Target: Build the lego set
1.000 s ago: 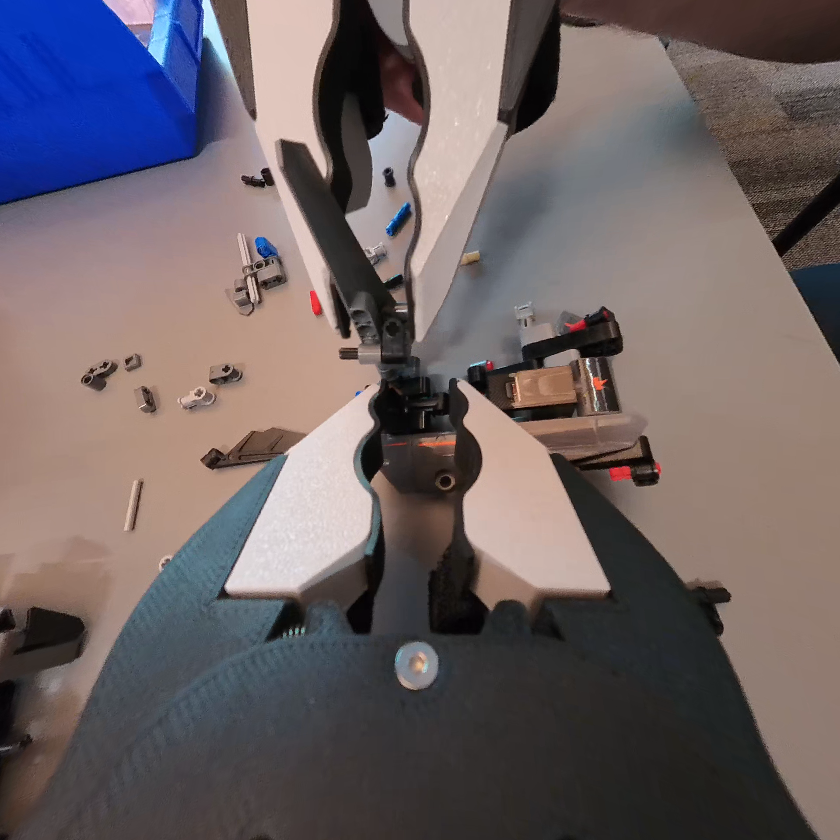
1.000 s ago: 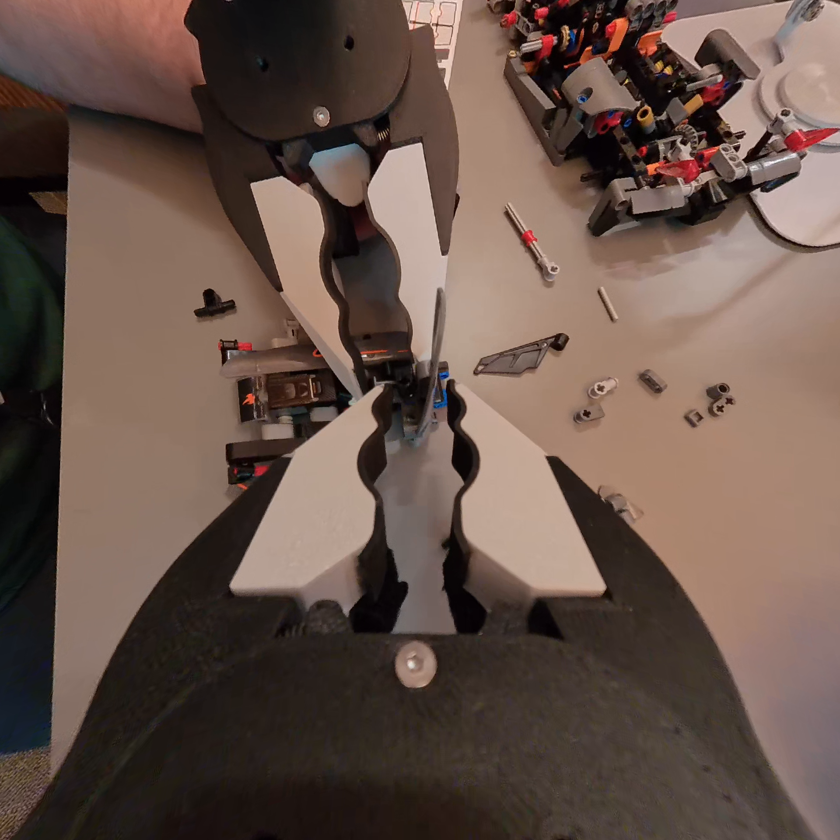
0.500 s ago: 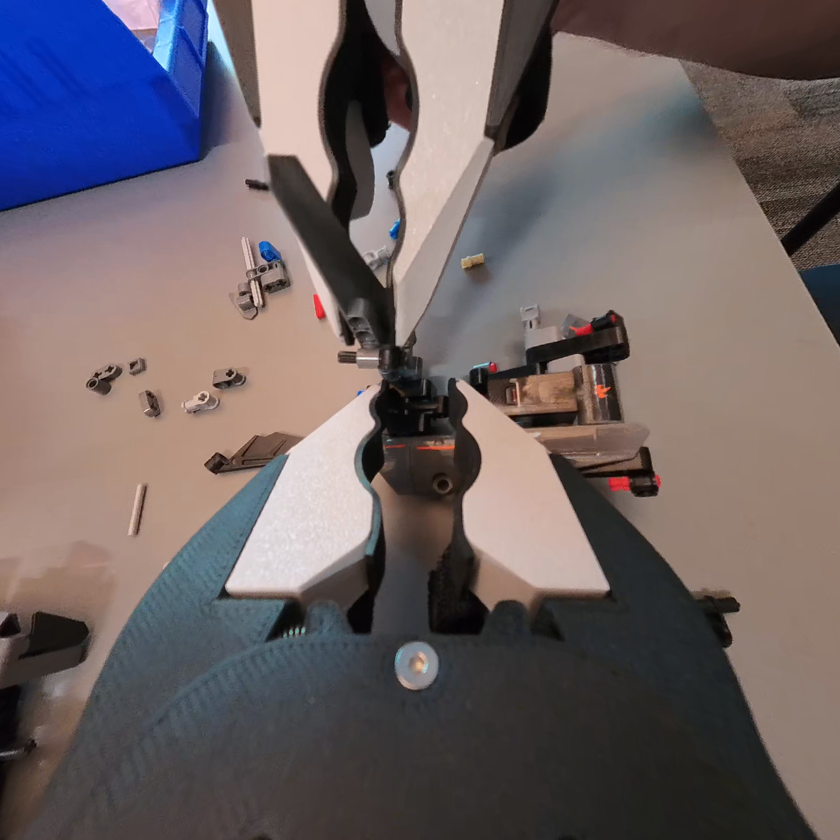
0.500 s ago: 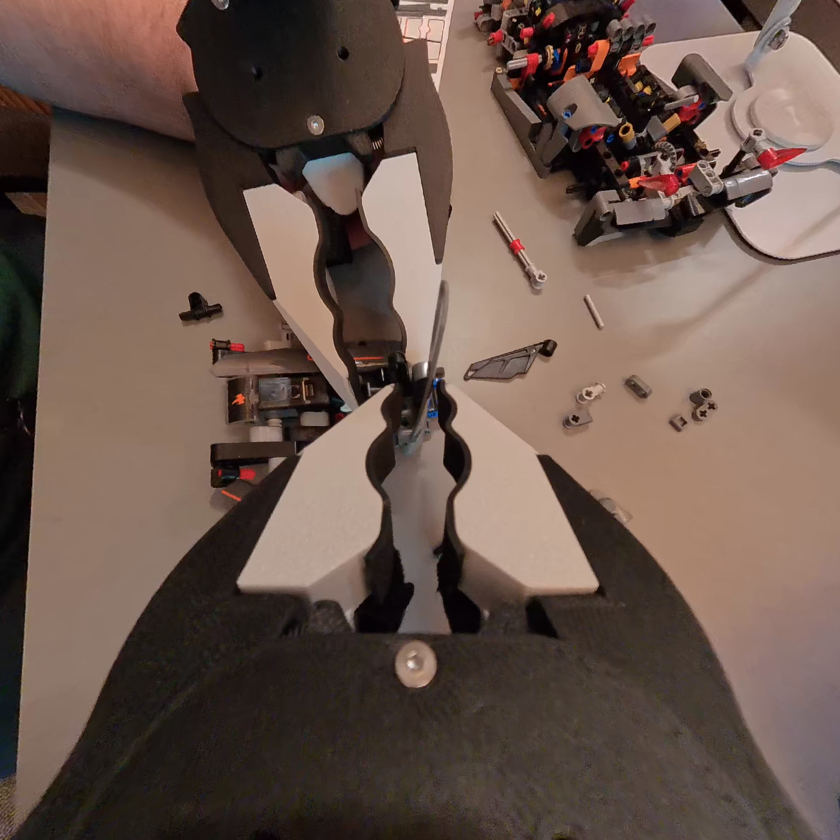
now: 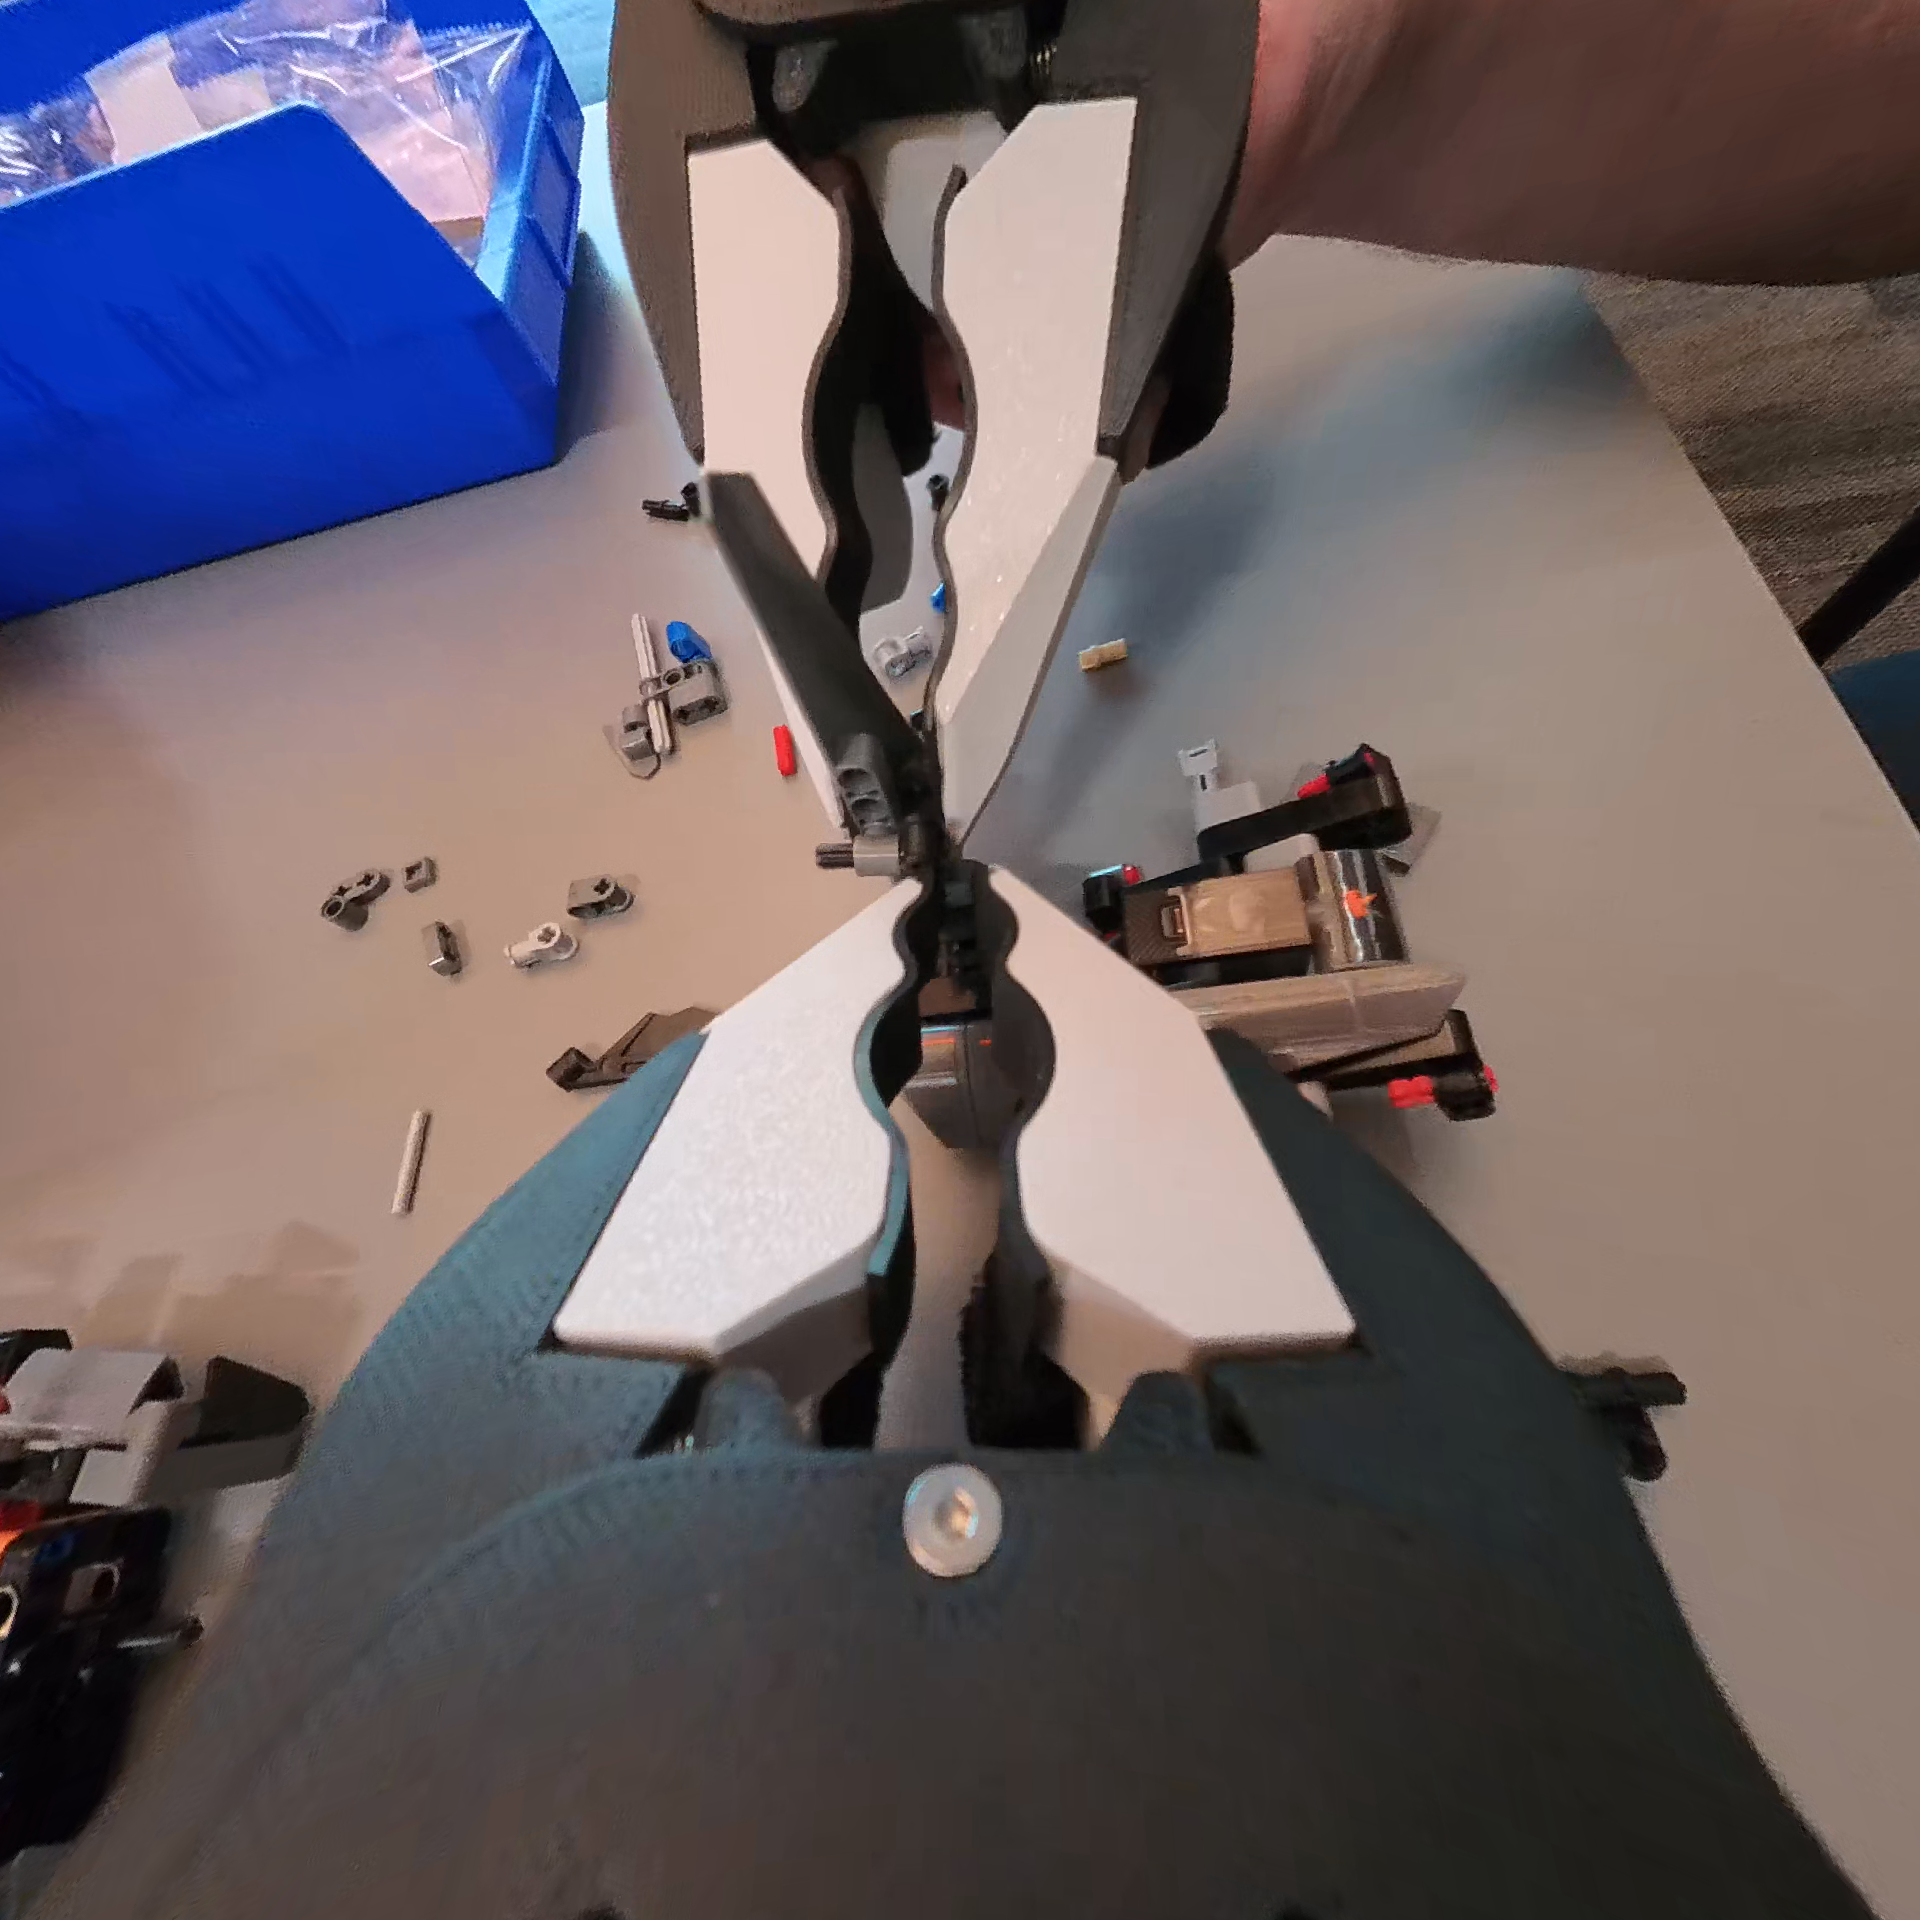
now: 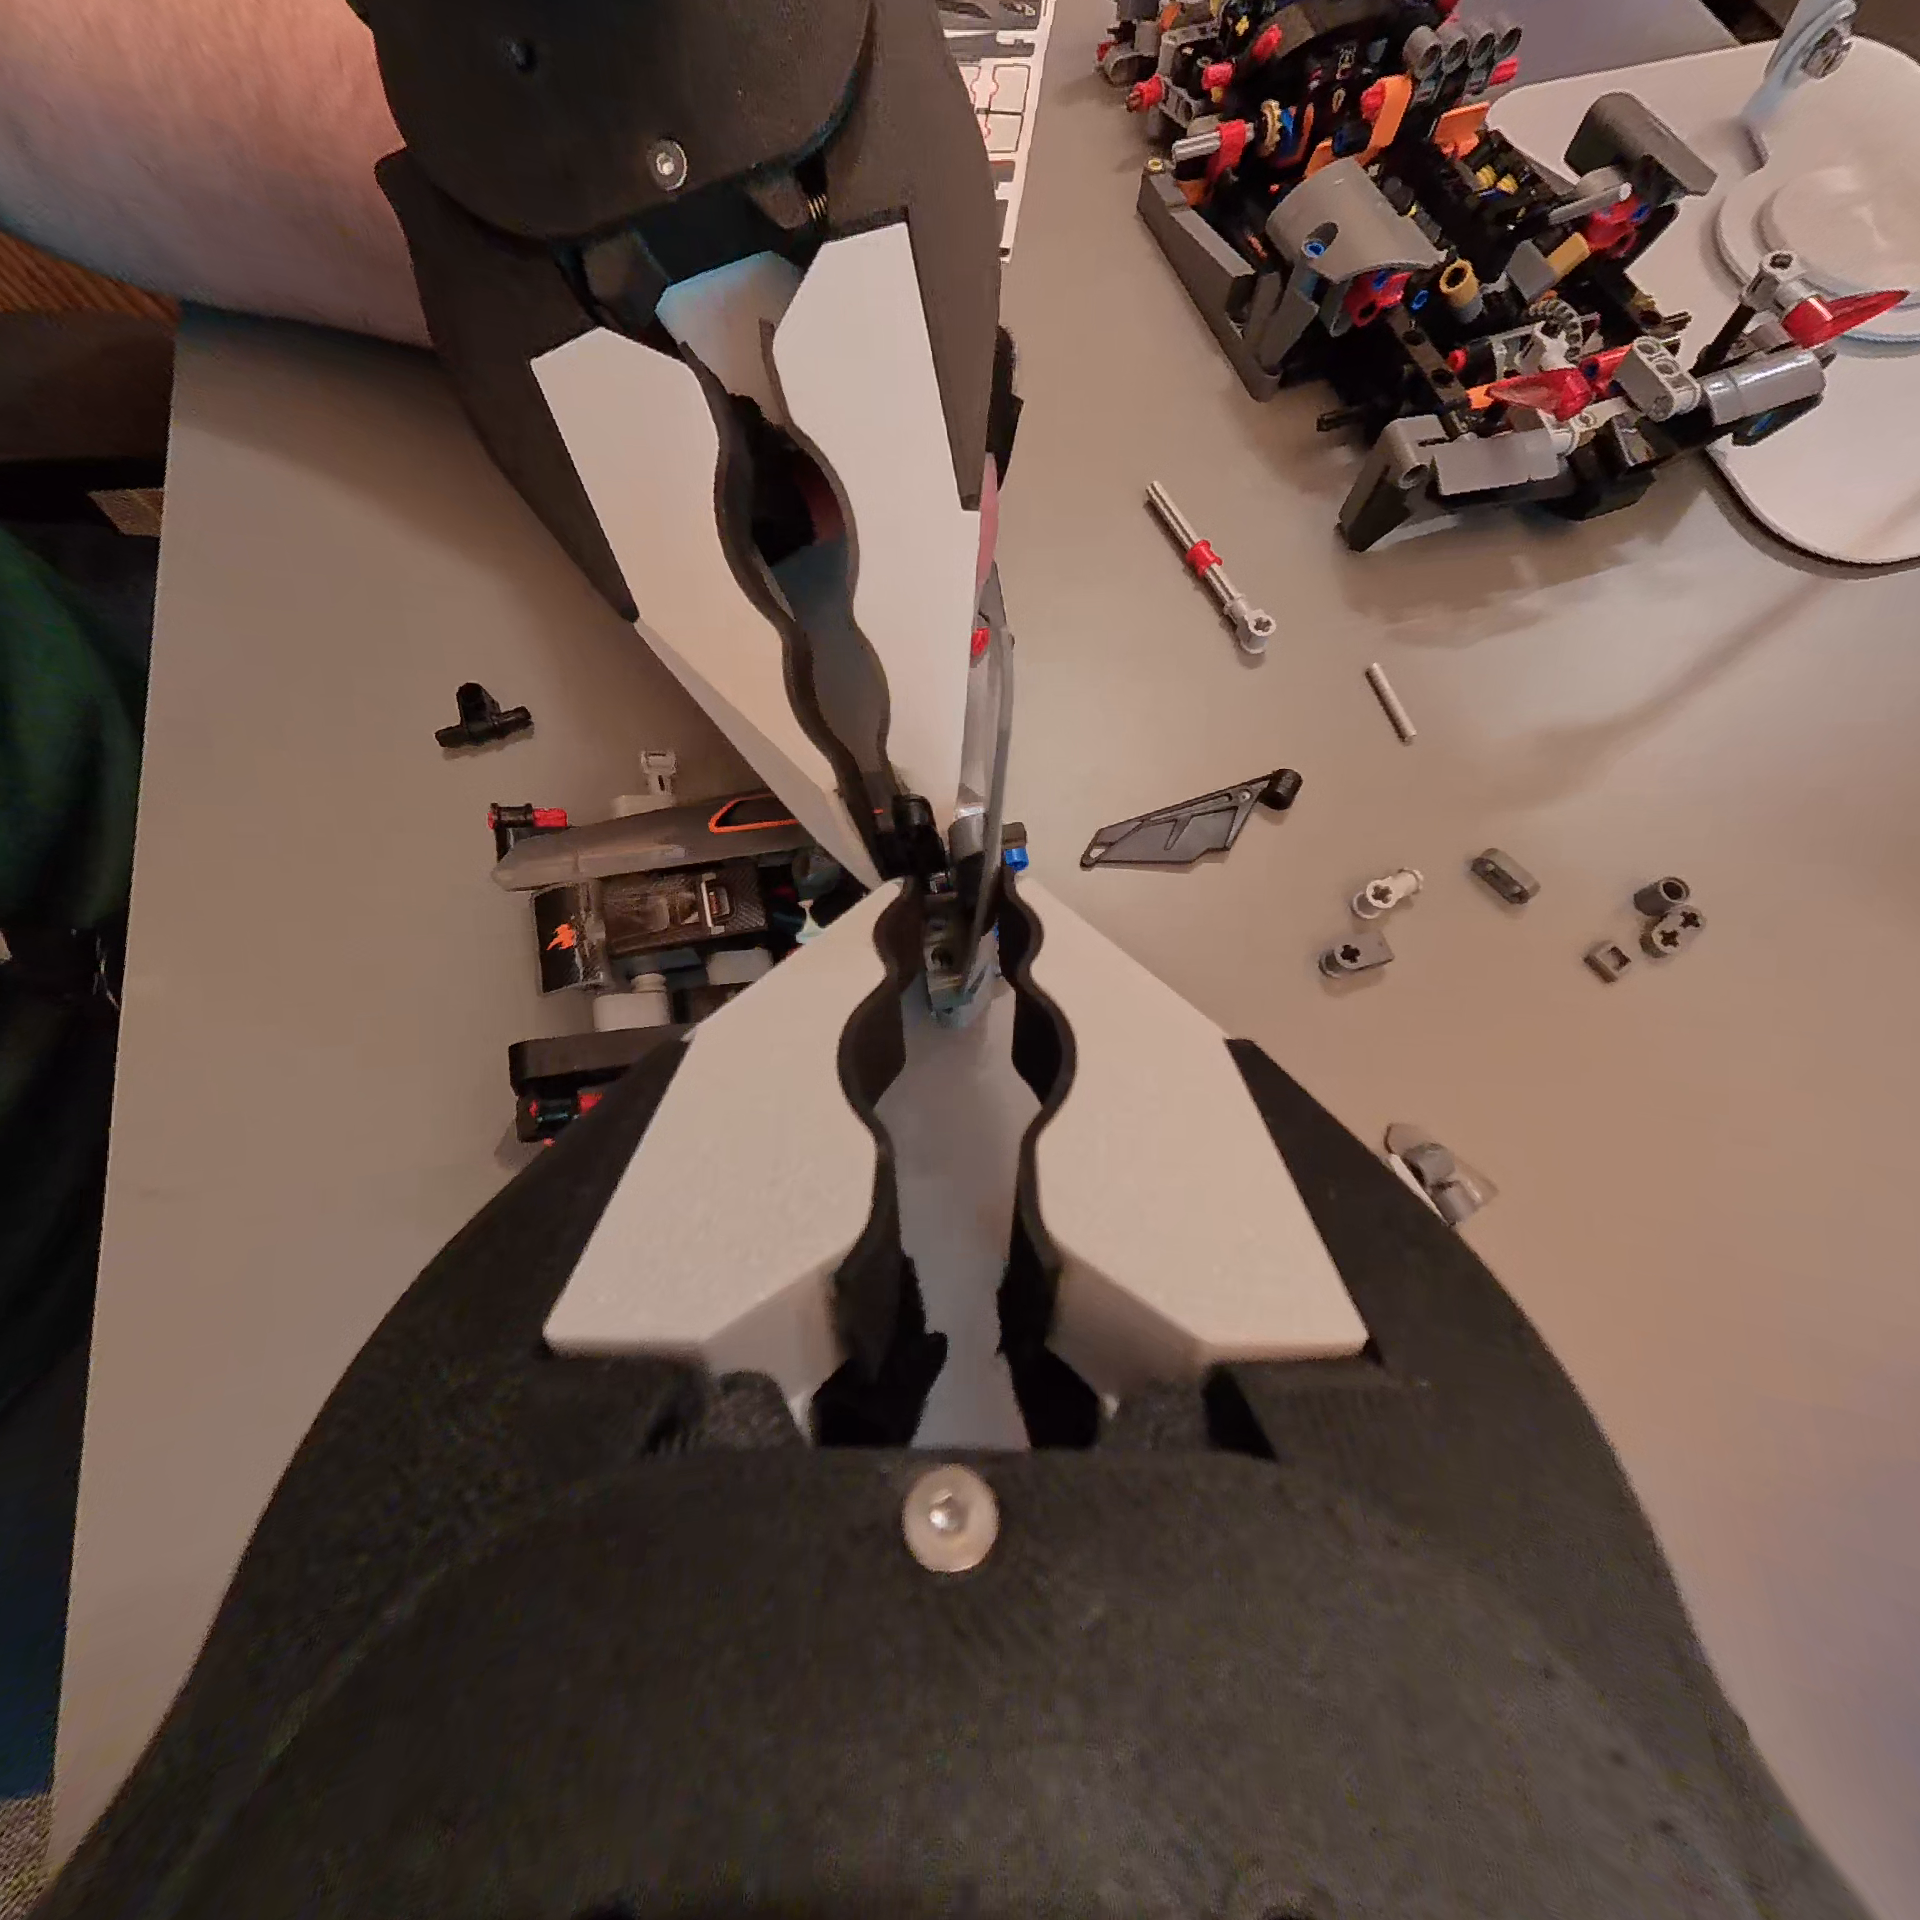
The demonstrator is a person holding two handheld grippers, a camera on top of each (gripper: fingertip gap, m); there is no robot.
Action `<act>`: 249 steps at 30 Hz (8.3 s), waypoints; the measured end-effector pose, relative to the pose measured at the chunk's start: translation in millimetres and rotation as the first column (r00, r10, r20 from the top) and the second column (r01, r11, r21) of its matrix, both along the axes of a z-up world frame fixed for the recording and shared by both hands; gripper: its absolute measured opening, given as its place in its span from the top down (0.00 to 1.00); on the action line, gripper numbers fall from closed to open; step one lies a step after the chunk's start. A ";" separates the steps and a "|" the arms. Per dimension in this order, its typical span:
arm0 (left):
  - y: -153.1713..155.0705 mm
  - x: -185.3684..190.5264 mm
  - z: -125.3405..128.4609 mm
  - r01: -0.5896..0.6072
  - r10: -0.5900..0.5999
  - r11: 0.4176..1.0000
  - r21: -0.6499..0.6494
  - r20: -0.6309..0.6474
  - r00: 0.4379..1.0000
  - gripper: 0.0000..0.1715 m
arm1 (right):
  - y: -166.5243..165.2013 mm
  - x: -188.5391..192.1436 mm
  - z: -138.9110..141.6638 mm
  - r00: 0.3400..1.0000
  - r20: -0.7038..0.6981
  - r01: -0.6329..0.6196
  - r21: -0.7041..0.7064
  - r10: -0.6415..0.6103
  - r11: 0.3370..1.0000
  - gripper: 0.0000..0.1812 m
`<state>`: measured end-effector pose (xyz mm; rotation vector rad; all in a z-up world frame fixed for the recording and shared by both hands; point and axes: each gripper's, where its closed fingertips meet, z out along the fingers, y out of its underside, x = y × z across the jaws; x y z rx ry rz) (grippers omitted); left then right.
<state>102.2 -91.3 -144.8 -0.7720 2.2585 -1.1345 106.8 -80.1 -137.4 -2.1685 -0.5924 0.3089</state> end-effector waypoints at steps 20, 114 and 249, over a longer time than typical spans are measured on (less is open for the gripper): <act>0.2 3.3 2.6 -0.012 0.004 0.994 0.109 0.074 0.997 1.00 | -0.7 -0.8 -0.6 0.999 -0.035 -0.022 0.015 0.022 1.000 0.93; -1.3 4.4 -1.1 -0.017 -0.055 0.939 0.344 0.196 0.979 0.93 | -2.8 -0.4 -3.2 0.980 -0.195 -0.028 0.062 0.040 0.998 0.92; 146.2 -43.3 91.4 -0.296 0.391 -0.111 -0.949 -0.315 0.865 0.95 | -8.4 -3.7 2.1 0.975 -0.201 -0.067 0.119 0.090 0.991 0.92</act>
